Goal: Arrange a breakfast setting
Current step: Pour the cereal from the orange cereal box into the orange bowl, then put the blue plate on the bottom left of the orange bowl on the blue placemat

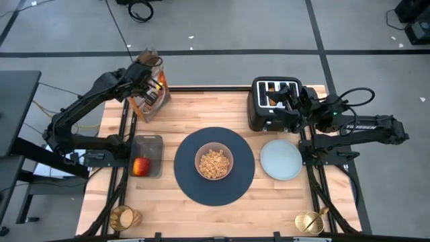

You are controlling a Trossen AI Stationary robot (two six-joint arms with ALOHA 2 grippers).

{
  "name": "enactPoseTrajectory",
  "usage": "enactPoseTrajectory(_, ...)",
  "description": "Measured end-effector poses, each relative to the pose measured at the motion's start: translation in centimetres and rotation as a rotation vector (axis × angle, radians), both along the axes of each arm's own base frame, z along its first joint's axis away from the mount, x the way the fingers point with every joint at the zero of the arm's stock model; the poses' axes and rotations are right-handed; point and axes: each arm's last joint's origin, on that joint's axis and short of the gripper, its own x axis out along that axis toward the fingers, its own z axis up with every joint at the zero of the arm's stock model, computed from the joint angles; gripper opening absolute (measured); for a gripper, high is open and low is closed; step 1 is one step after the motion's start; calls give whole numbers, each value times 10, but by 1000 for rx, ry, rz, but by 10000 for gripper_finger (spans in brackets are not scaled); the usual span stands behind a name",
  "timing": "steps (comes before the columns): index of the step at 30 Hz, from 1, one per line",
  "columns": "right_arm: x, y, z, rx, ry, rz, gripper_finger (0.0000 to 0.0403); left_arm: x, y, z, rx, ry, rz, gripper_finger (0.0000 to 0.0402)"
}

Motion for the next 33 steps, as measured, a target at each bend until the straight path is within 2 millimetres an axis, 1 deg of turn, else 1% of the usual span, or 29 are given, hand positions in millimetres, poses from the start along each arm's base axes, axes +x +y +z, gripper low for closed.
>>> enactPoseTrajectory(4,0,0,-1,1,9,0,359,-1,1,0,-17,-19,-4,71)
enactPoseTrajectory(9,2,0,-3,2,30,-1,359,-2,0,2,-19,-28,-6,136)
enactPoseTrajectory(11,2,0,-3,1,31,-9,359,-3,-1,9,-11,-44,-10,165)
enactPoseTrajectory(14,3,-1,-4,5,43,-38,359,-4,-5,26,3,-88,-31,205)
enactPoseTrajectory(18,3,-3,-6,-3,69,-75,359,-4,-10,52,17,-205,-95,242)
enactPoseTrajectory(20,4,-5,-8,1,87,-89,359,-4,-13,63,25,-252,-119,252)
enactPoseTrajectory(23,5,-7,-11,-4,121,-112,359,-5,-18,82,35,-351,-147,255)
enactPoseTrajectory(27,11,-8,-19,7,260,-155,359,-7,-28,108,59,-484,-195,249)
enactPoseTrajectory(29,17,-6,-17,-9,345,-163,358,-8,-35,120,80,-536,-222,246)
enactPoseTrajectory(33,32,-2,-5,-102,482,-174,355,-6,-46,137,117,-612,-284,240)
